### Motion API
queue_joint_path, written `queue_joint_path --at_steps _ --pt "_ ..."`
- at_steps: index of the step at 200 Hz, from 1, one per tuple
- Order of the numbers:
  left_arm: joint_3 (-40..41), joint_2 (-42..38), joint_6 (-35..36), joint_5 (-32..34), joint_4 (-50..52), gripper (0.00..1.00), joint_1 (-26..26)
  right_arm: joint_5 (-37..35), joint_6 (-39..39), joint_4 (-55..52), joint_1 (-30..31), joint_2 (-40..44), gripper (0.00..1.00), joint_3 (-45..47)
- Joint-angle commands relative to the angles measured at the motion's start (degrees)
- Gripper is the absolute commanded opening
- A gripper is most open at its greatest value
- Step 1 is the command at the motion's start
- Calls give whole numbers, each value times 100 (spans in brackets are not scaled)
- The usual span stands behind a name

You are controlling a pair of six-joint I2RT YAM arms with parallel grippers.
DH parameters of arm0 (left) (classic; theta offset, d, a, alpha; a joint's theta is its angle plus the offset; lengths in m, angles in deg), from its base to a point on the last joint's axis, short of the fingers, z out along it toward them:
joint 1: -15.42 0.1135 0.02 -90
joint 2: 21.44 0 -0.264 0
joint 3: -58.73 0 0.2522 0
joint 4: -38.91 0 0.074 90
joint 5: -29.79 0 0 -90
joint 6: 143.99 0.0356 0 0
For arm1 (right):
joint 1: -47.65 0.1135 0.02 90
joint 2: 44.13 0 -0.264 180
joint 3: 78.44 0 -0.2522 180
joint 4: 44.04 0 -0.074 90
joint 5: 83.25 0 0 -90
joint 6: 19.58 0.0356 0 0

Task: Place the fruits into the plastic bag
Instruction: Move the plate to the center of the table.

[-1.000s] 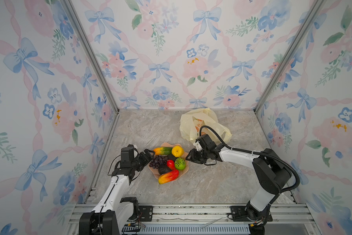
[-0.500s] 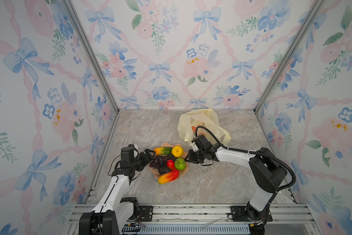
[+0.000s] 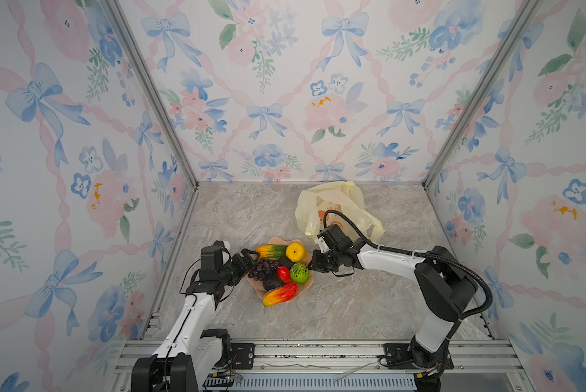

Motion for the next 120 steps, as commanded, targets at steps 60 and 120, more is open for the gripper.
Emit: queue_joint_path --at_steps 60,120 --pt "95 -151 -18 -174 -62 93 40 -418 -120 -517 80 57 6 -154" --pt "14 -120 37 -192 -62 95 40 -736 -419 -886 9 301 6 -56"
